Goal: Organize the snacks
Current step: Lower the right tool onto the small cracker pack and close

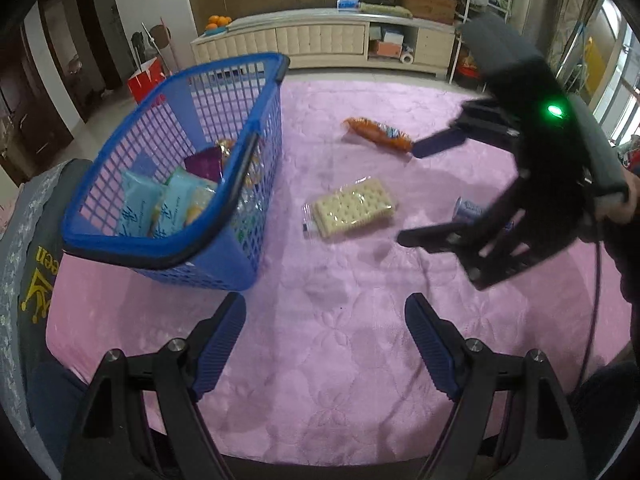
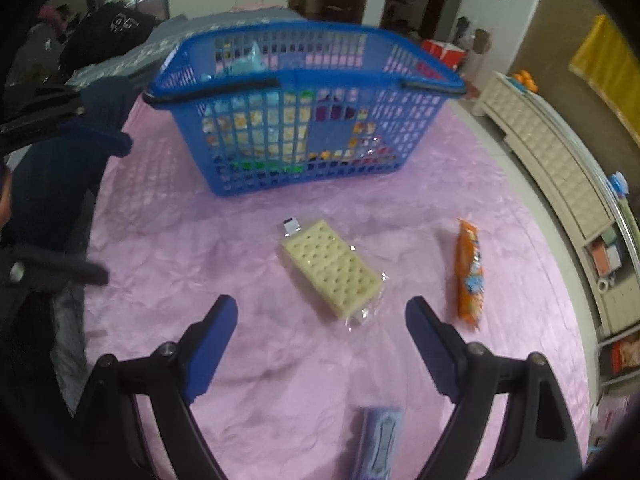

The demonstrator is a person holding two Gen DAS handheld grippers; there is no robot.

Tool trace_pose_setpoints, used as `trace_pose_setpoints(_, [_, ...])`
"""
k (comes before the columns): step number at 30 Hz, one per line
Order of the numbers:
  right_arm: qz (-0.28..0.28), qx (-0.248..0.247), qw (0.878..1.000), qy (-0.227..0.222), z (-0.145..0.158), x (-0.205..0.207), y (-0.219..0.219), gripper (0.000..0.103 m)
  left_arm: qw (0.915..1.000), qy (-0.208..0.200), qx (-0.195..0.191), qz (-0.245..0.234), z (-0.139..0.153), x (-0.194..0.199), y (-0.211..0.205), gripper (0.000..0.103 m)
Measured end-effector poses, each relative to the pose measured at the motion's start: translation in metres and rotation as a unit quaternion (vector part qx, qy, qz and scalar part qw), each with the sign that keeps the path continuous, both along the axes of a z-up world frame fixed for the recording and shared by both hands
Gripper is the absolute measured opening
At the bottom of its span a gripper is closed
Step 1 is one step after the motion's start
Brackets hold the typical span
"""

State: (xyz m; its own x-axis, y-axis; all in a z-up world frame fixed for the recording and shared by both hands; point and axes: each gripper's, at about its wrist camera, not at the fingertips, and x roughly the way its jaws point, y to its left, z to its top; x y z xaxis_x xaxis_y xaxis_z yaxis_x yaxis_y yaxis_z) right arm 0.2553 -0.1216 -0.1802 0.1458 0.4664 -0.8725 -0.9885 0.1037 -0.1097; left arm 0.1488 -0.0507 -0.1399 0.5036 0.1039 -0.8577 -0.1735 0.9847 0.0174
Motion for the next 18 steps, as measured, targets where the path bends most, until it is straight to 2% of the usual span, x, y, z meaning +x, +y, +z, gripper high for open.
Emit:
trace_pose_setpoints(4, [0.021, -0.010, 1.000, 0.001, -0.016, 0.010, 0.019, 0.089, 0.9997, 0.013, 0.019, 0.002, -0.007, 0.011, -0.004, 0.080])
trace_pose_setpoints(15, [0.071, -0.056, 0.996, 0.000, -0.052, 0.020, 0.050, 0.089, 0.9992, 0.019, 0.033, 0.010, -0.017, 0.020, 0.002, 0.080])
trace_pose_setpoints(18, [0.082, -0.062, 0.995, 0.013, -0.057, 0.019, 0.052, 0.078, 0.9990, 0.018, 0.039, 0.009, -0.016, 0.020, 0.001, 0.080])
